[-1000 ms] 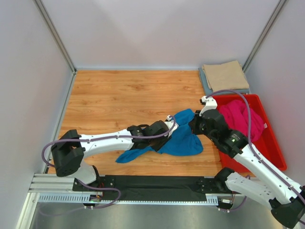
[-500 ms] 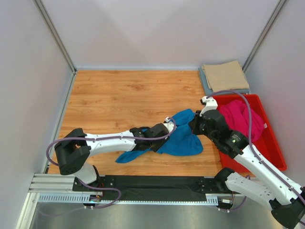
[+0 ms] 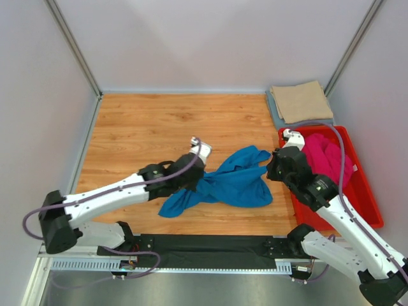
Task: Fold and stack the t-shirts
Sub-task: Flatten the tshirt out
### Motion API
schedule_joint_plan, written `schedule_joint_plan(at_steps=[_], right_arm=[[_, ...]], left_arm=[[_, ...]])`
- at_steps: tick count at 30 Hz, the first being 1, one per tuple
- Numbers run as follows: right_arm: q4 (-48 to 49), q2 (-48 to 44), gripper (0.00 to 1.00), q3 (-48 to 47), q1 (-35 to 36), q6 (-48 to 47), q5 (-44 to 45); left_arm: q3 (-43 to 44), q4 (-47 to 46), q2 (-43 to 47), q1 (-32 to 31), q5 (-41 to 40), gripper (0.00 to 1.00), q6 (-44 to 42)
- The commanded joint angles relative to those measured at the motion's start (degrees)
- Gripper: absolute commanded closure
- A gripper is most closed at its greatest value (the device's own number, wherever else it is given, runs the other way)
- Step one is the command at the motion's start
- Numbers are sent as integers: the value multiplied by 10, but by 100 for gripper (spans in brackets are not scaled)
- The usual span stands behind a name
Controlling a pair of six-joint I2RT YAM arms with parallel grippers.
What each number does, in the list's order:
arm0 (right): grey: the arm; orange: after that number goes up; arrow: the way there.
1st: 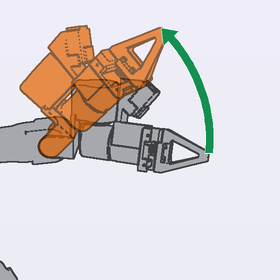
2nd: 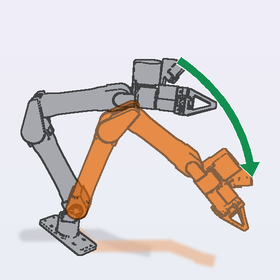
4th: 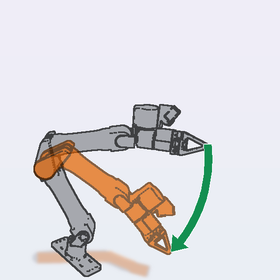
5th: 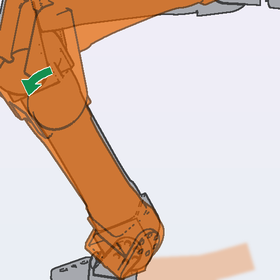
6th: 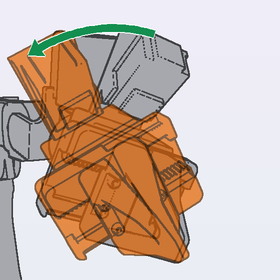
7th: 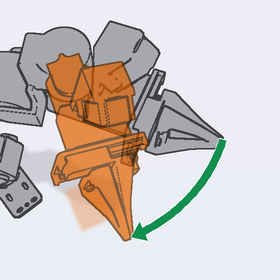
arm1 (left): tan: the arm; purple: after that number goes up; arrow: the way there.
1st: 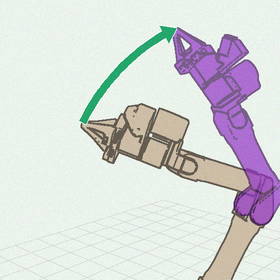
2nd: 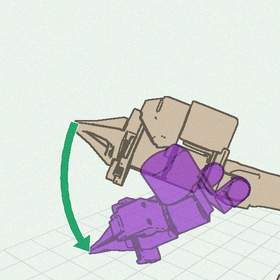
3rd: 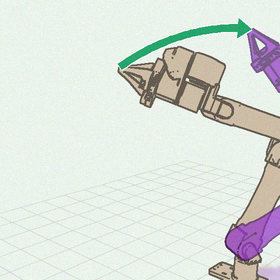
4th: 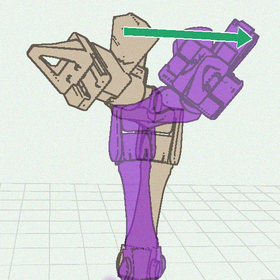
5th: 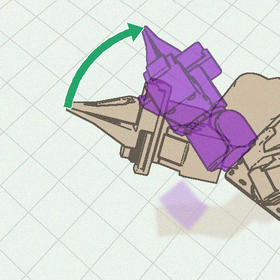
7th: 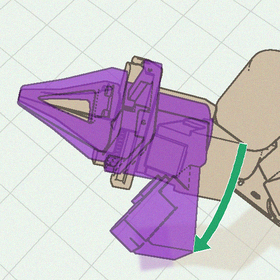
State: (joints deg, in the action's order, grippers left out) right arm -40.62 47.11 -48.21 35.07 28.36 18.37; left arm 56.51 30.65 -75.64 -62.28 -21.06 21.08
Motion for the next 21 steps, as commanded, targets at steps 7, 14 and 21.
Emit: schedule_joint_plan(at_steps=[7,14,21], right_arm=[[-141,-47,100,-65,-16,48,94],[-174,-67,100,-67,-15,54,112],[-179,-80,100,-66,-15,53,115]], left_arm=[[-12,172,178,133,43,100,138],[-50,236,157,274,73,100,170],[-30,213,112,411,80,100,121]])
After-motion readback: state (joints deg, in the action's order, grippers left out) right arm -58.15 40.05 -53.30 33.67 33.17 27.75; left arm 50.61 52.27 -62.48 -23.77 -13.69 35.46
